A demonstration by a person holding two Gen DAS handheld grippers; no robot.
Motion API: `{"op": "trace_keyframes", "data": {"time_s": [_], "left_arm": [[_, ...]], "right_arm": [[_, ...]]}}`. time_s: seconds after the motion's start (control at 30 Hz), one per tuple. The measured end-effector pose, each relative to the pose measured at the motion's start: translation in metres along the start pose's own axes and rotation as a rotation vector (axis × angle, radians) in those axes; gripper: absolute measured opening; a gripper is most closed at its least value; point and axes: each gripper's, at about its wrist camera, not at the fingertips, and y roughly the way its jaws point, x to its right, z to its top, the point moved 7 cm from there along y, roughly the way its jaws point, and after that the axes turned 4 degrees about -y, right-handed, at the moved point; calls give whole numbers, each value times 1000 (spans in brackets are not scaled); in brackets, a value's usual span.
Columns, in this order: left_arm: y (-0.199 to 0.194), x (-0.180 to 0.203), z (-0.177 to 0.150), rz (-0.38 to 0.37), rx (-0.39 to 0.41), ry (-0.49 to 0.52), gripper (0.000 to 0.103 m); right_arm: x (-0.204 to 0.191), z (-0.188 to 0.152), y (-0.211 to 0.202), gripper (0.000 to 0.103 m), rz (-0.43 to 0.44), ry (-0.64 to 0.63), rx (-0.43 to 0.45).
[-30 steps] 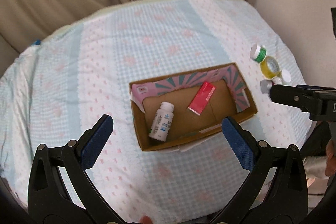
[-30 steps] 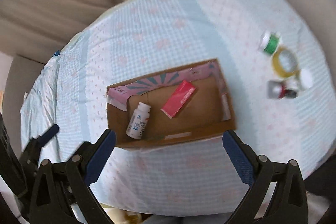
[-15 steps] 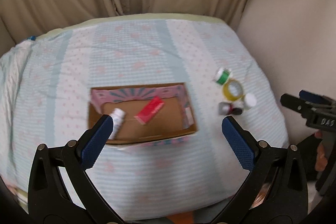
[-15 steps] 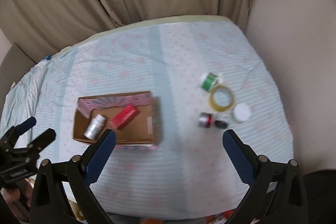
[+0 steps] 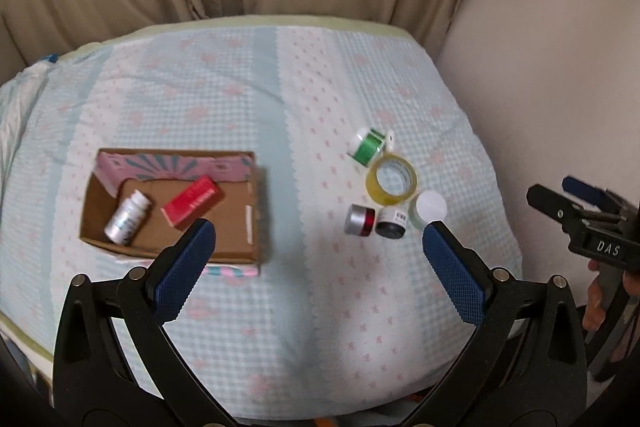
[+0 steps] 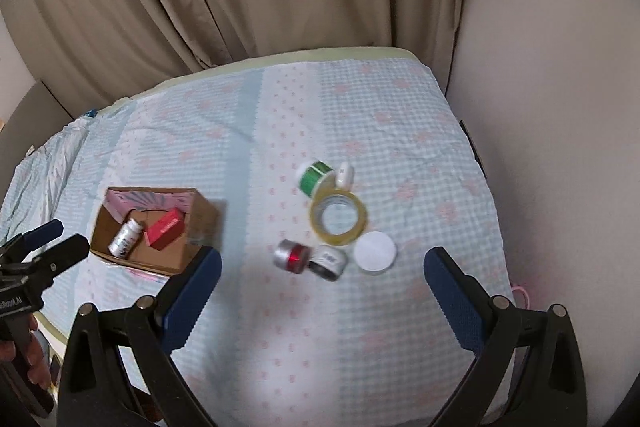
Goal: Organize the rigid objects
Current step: 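Move both tools over to the remaining jars beside the tape roll, then close the left tool on the silver-red jar while the right tool grips the white round jar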
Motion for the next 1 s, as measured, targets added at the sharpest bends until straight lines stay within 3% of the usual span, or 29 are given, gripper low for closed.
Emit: {"op": "trace_keyframes", "data": {"time_s": [0.2, 0.43, 0.67, 0.87, 0.9, 1.0], "left_arm": [[60, 28, -24, -7, -57, 36, 103], [127, 43, -51, -16, -33, 115, 103], [207, 41, -84, -20, -31, 118, 103], [272, 48, -101, -19, -21, 168, 90], [280, 49, -103, -20, -26, 177, 83], [298, 49, -105, -10, -22, 196, 78]], "right_arm": [[30, -19, 41, 101, -26, -9, -30], [57, -42, 78, 101, -91, 29, -14], [76, -75, 146, 101, -135, 80, -6], [76, -101, 205, 100, -157, 43, 5], [76, -105, 215, 99, -162, 32, 3], [75, -112, 238, 91, -169, 10, -3]]}}
